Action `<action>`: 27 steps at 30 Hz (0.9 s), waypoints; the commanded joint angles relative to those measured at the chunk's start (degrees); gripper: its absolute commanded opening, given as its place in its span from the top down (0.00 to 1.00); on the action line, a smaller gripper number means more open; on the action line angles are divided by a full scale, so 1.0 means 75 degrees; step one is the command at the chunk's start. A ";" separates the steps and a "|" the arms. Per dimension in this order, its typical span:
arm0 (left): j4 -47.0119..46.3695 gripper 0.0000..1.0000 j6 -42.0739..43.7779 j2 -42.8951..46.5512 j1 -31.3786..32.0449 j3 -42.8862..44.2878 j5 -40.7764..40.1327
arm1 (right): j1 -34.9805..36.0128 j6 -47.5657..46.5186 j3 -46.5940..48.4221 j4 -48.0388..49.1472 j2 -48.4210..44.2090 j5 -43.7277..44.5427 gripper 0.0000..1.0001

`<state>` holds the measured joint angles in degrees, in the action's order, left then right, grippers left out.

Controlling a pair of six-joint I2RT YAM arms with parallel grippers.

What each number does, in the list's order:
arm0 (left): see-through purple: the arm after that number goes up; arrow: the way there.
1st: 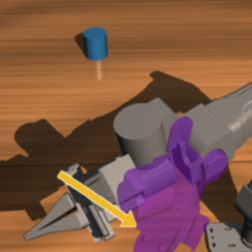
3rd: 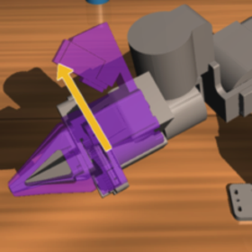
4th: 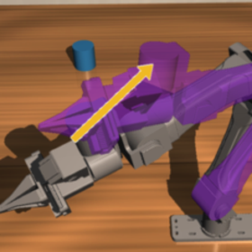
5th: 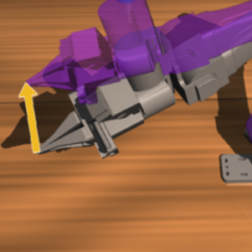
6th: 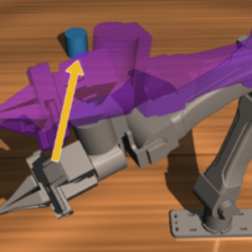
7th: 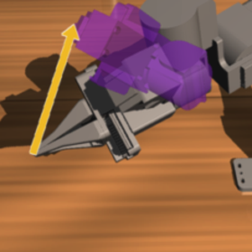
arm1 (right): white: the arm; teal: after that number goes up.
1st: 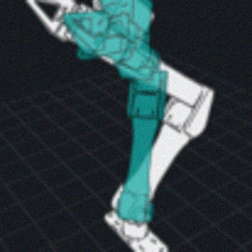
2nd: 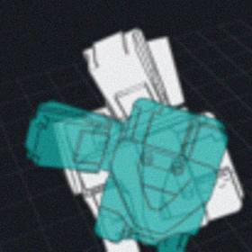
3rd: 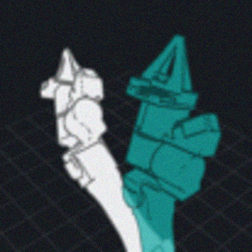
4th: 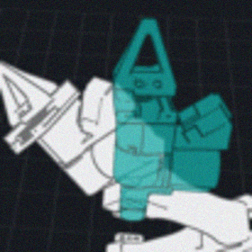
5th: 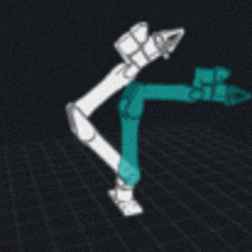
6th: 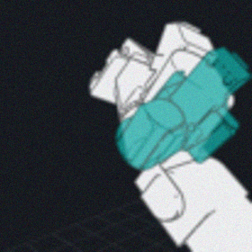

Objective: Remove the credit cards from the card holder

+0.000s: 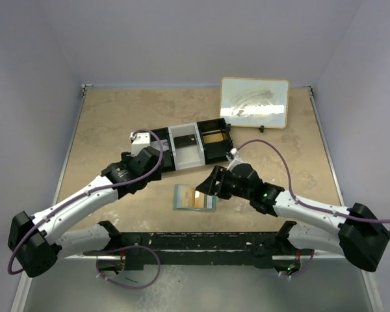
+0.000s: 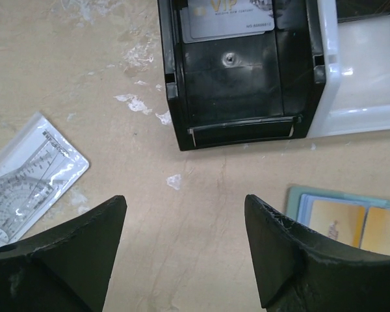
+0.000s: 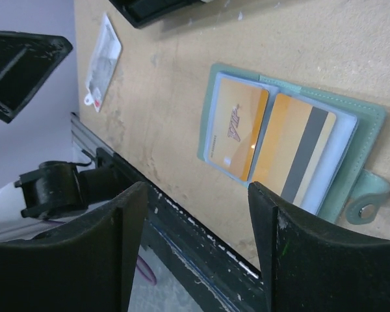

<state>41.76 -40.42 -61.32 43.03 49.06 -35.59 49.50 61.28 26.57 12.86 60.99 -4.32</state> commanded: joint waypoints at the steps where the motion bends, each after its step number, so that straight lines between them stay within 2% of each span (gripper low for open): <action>1: -0.0223 0.29 0.0250 0.0048 -0.0035 -0.0054 -0.0421 | 0.0191 -0.0150 0.0723 0.0288 0.0814 -0.0363 0.35; 4: -0.0184 0.29 0.0248 0.0180 -0.0036 -0.0041 -0.0654 | 0.0217 -0.0191 0.1012 0.0204 0.1575 -0.0419 0.41; 9: -0.0275 0.29 0.0299 0.0161 -0.0032 -0.0085 -0.0590 | 0.0263 -0.0167 0.1320 0.0765 0.2585 -0.0820 0.48; 11: -0.0261 0.29 0.0334 0.0034 -0.0037 -0.0055 -0.0657 | 0.0310 -0.0141 0.1473 0.0727 0.2864 -0.0765 0.49; 16: -0.0224 0.30 0.0386 -0.0224 -0.0032 0.0011 -0.0619 | 0.0315 -0.0131 0.1791 -0.0316 0.3372 -0.0252 0.46; 20: -0.0342 0.31 0.0466 -0.0245 -0.0038 -0.0039 -0.0389 | 0.0306 0.0000 0.1501 0.0006 0.3758 -0.0562 0.47; 27: -0.0341 0.32 0.0468 -0.0272 -0.0031 -0.0039 -0.0314 | 0.0155 0.0208 0.0967 -0.0085 0.3943 -0.0051 0.48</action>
<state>40.88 -37.87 -63.33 43.03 48.07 -38.11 51.20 62.41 36.34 15.86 90.00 -8.32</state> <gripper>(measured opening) 0.679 0.524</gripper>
